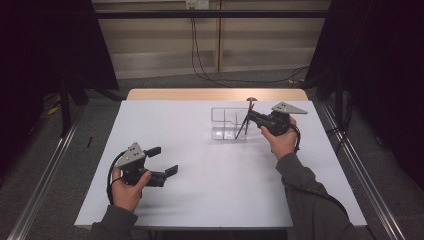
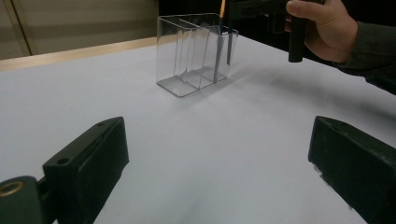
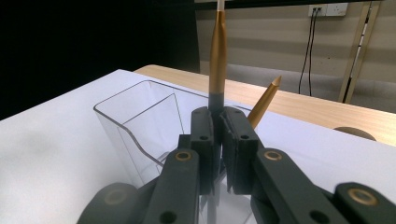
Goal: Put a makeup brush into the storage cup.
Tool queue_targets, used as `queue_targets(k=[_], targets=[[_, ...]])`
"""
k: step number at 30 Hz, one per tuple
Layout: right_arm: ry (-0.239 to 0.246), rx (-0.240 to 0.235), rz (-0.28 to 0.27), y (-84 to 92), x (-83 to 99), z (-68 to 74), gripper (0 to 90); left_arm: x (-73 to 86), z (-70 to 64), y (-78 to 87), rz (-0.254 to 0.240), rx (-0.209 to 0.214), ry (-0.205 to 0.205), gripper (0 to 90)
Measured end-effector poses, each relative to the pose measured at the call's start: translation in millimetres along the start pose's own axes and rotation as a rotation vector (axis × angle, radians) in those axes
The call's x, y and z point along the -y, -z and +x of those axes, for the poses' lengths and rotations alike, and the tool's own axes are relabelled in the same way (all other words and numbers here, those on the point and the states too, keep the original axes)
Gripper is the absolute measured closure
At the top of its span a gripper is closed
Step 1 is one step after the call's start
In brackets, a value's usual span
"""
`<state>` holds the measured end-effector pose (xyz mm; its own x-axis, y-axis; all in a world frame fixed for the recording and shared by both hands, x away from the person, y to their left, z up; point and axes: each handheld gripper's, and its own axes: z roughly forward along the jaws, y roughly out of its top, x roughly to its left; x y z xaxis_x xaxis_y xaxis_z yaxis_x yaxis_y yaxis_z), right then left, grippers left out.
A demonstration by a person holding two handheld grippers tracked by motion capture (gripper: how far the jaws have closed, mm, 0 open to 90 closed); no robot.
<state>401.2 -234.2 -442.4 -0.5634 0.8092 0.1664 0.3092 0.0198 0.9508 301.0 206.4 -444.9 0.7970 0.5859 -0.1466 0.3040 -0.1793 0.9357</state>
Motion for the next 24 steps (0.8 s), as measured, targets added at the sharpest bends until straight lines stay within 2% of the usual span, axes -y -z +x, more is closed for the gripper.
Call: queue_targets(k=[4,20,21,24], targets=[[-0.004,-0.009,0.008,-0.4,1.0,-0.2,83.7,0.2,0.7,-0.1,-0.009,0.02,0.005,4.7],[-0.011,-0.002,0.022,0.3,4.7,-0.5,83.6,0.0,0.5,0.0,-0.006,0.02,0.004,4.6],[-0.01,-0.001,0.022,0.5,5.0,-0.5,83.6,-0.2,-1.0,0.1,-0.001,-0.005,0.007,4.6],[-0.001,-0.006,0.03,0.7,5.9,-0.2,82.1,-0.4,-1.4,0.3,-0.001,-0.007,0.008,4.6]])
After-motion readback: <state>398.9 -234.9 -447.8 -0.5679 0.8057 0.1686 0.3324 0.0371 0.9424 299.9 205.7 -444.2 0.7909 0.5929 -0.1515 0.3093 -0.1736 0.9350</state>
